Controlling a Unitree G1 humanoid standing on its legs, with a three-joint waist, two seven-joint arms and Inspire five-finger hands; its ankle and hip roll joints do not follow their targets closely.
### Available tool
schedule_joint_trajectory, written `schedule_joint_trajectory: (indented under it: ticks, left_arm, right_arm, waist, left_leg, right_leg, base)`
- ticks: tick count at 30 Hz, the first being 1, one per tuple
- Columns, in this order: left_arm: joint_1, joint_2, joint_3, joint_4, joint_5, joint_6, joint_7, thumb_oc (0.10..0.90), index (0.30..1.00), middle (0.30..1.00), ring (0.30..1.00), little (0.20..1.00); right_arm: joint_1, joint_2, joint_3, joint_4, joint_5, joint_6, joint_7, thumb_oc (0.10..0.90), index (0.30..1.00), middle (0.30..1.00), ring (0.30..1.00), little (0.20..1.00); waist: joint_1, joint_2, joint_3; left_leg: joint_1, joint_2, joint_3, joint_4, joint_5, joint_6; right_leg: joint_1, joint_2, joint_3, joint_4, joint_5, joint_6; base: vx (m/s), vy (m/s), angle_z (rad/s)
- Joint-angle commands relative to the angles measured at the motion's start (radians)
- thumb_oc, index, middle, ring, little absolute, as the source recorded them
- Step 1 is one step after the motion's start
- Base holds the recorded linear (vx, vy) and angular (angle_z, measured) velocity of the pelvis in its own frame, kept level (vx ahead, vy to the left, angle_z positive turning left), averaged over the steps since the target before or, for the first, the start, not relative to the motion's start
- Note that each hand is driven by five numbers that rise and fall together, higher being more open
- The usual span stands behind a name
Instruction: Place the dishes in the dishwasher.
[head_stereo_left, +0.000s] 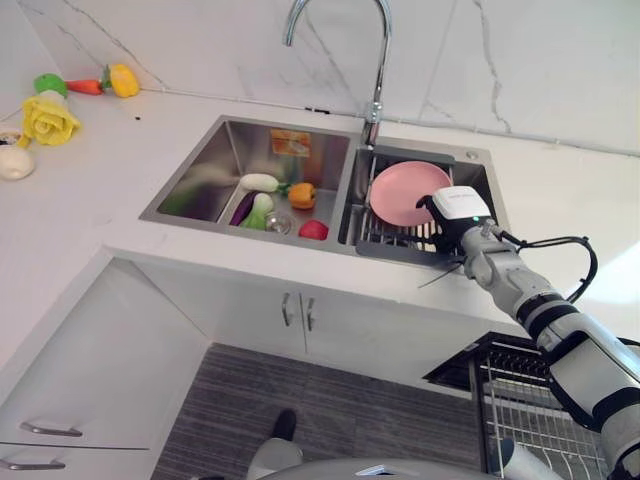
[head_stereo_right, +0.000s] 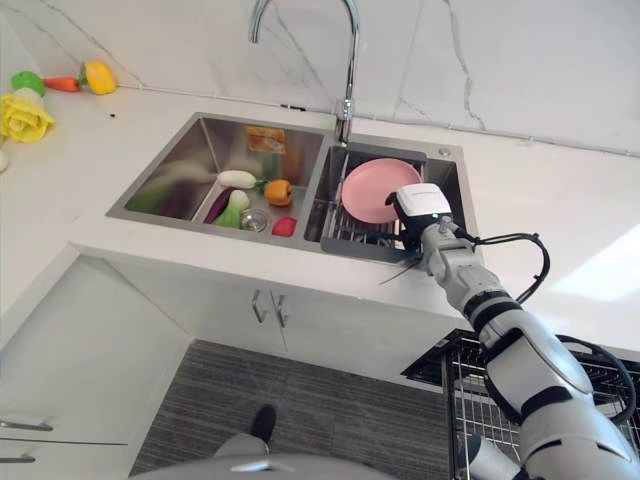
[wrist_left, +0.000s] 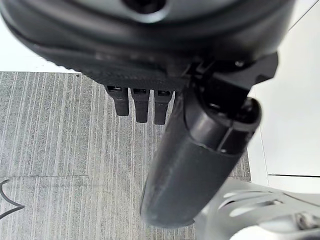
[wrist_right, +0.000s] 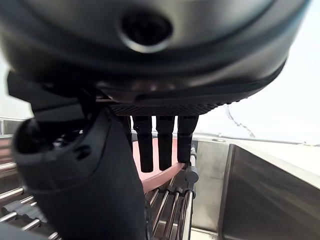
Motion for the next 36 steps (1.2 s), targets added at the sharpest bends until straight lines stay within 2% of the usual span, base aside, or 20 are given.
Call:
schedule_joint_trajectory:
  ticks: [1, 11, 23, 32, 36]
  left_arm:
    - [-0.059, 0.036, -0.103, 0.005, 0.019, -0.024, 0.036, 0.800, 0.900, 0.900, 0.900, 0.900]
    - [-0.051, 0.054, -0.160, -0.066, 0.085, -0.041, 0.048, 0.800, 0.900, 0.900, 0.900, 0.900]
    - [-0.042, 0.055, -0.146, -0.063, 0.110, -0.033, 0.062, 0.800, 0.900, 0.900, 0.900, 0.900]
    - [-0.025, 0.053, -0.118, -0.064, 0.126, -0.026, 0.069, 0.800, 0.900, 0.900, 0.900, 0.900]
    - [-0.015, 0.055, -0.112, -0.069, 0.132, -0.024, 0.066, 0.800, 0.900, 0.900, 0.900, 0.900]
  right_arm:
    - [-0.180, -0.025, 0.020, 0.003, -0.013, -0.005, -0.071, 0.400, 0.300, 0.300, 0.300, 0.300]
    - [-0.139, -0.042, -0.031, -0.130, 0.026, -0.029, -0.108, 0.400, 0.300, 0.300, 0.300, 0.300]
    - [-0.116, -0.076, -0.083, -0.306, 0.037, -0.041, -0.146, 0.400, 0.300, 0.300, 0.300, 0.300]
    - [-0.080, -0.154, -0.153, -0.502, 0.002, -0.039, -0.168, 0.400, 0.300, 0.300, 0.300, 0.300]
    - [-0.077, -0.198, -0.147, -0.542, -0.030, -0.037, -0.158, 0.400, 0.300, 0.300, 0.300, 0.300]
  waist:
    - [0.038, 0.025, 0.010]
    - [0.037, 0.030, 0.015]
    - [0.026, 0.035, 0.013]
    - [-0.001, 0.036, 0.009]
    - [-0.011, 0.033, 0.006]
  left_leg:
    - [0.112, 0.049, 0.073, 0.008, -0.116, -0.031]
    - [0.119, 0.051, 0.076, 0.008, -0.119, -0.029]
    - [0.140, 0.053, 0.100, 0.008, -0.130, -0.023]
    - [0.163, 0.050, 0.125, 0.008, -0.146, -0.013]
    - [0.171, 0.049, 0.136, 0.008, -0.151, -0.010]
  right_leg:
    - [-0.030, -0.054, 0.012, 0.012, -0.040, 0.063]
    - [-0.027, -0.053, 0.015, 0.012, -0.043, 0.064]
    - [-0.025, -0.052, 0.037, 0.012, -0.044, 0.064]
    - [-0.027, -0.053, 0.069, 0.012, -0.040, 0.065]
    - [-0.027, -0.054, 0.077, 0.012, -0.039, 0.066]
  base:
    - [0.00, 0.000, 0.00]
    - [0.00, -0.002, 0.01]
    - [0.00, 0.003, -0.01]
    - [-0.01, 0.015, -0.08]
    - [-0.01, 0.015, -0.08]
